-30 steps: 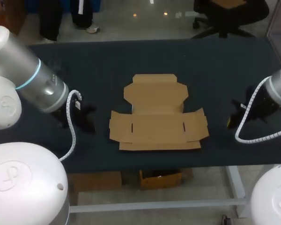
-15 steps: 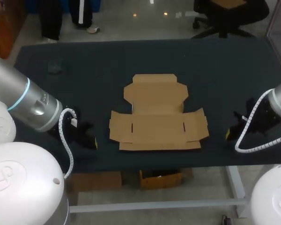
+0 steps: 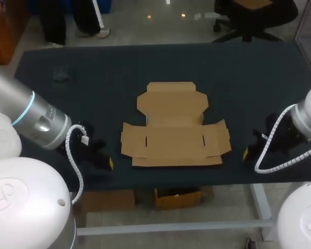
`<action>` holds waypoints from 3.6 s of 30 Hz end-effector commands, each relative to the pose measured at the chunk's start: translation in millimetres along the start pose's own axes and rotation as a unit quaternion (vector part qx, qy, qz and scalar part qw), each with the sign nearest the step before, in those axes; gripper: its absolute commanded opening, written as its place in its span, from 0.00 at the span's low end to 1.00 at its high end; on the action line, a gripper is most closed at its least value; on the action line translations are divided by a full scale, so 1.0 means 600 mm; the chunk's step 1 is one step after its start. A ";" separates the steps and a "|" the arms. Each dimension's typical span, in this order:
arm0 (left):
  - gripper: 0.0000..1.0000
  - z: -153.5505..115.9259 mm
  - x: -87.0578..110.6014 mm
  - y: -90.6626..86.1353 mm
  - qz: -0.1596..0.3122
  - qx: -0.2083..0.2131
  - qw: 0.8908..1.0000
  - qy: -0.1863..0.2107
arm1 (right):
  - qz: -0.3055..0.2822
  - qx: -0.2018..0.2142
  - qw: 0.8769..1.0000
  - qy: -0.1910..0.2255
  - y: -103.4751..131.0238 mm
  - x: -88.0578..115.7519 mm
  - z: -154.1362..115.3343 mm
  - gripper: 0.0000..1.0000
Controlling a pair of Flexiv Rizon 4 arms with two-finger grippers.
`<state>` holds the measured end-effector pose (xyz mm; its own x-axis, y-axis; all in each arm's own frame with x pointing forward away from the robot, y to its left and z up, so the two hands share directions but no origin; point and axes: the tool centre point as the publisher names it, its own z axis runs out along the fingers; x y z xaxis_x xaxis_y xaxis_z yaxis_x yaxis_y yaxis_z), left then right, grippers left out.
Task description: Assemble the packaging by folding the flat box into shape, placing the metal phone stand inside, and closing the box properly
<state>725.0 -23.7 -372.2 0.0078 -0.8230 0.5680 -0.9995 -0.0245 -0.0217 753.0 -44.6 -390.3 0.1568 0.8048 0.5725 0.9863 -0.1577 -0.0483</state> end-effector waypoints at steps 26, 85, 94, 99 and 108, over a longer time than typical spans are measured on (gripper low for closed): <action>0.00 0.033 0.015 0.003 -0.010 -0.019 1.000 0.017 | 0.008 0.000 1.000 -0.015 -0.020 0.014 0.031 0.00; 0.00 0.111 0.019 -0.044 -0.025 -0.045 0.996 0.078 | 0.000 0.025 0.999 0.046 -0.015 0.042 0.092 0.00; 0.00 0.115 0.022 -0.048 -0.023 -0.048 0.994 0.093 | 0.001 0.027 0.998 0.048 -0.011 0.047 0.096 0.00; 0.00 0.117 0.025 -0.049 -0.020 -0.049 0.993 0.101 | 0.000 0.028 0.998 0.050 -0.011 0.051 0.097 0.00; 0.00 0.118 0.035 -0.048 -0.012 -0.051 0.993 0.109 | -0.001 0.027 0.998 0.053 -0.011 0.057 0.096 0.00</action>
<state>754.5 -78.4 -416.5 0.0360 -0.6800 0.7324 -0.9974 0.0211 0.0686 754.6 18.9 -418.4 0.1527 0.7456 0.6487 0.9881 -0.1260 -0.0879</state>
